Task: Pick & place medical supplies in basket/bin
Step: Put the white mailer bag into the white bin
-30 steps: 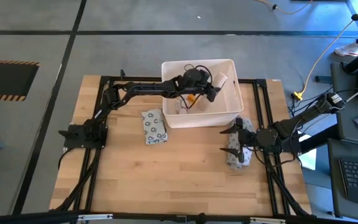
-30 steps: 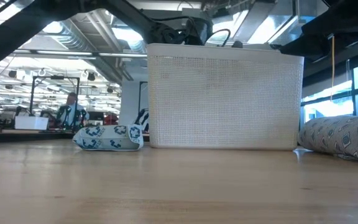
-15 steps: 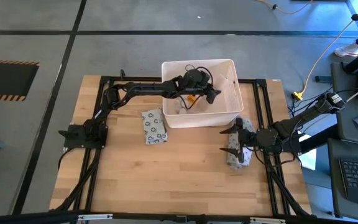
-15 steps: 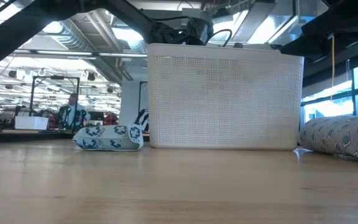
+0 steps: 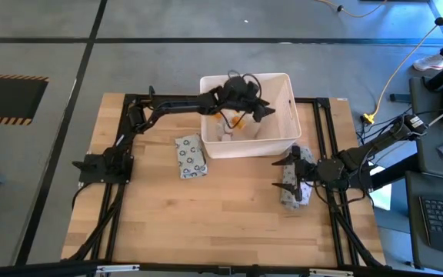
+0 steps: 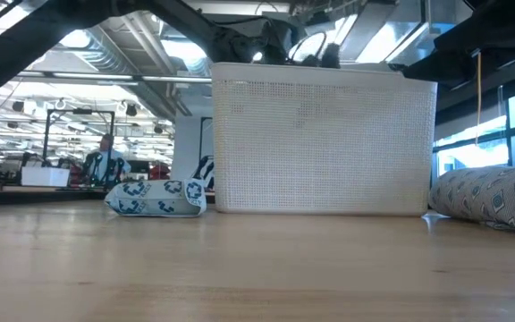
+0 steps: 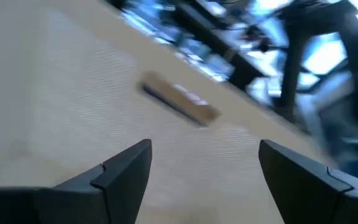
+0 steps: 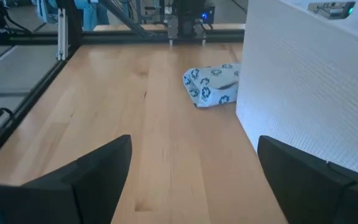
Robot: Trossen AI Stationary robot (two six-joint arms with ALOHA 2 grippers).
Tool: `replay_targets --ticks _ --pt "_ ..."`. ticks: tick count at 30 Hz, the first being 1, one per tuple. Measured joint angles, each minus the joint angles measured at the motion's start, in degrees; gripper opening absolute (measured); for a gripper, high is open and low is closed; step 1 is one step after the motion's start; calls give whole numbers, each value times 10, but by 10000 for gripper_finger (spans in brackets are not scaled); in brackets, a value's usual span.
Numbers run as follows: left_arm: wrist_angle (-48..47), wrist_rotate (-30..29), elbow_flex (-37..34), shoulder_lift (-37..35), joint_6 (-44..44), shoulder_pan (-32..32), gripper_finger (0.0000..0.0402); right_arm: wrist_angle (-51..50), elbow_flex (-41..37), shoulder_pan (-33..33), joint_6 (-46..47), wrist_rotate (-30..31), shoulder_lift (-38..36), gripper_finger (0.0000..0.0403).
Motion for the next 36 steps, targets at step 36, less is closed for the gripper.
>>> replay_targets --ticks 36 --pt "-829 -350 17 -322 197 -198 288 -10 0 0 57 0 0 349"
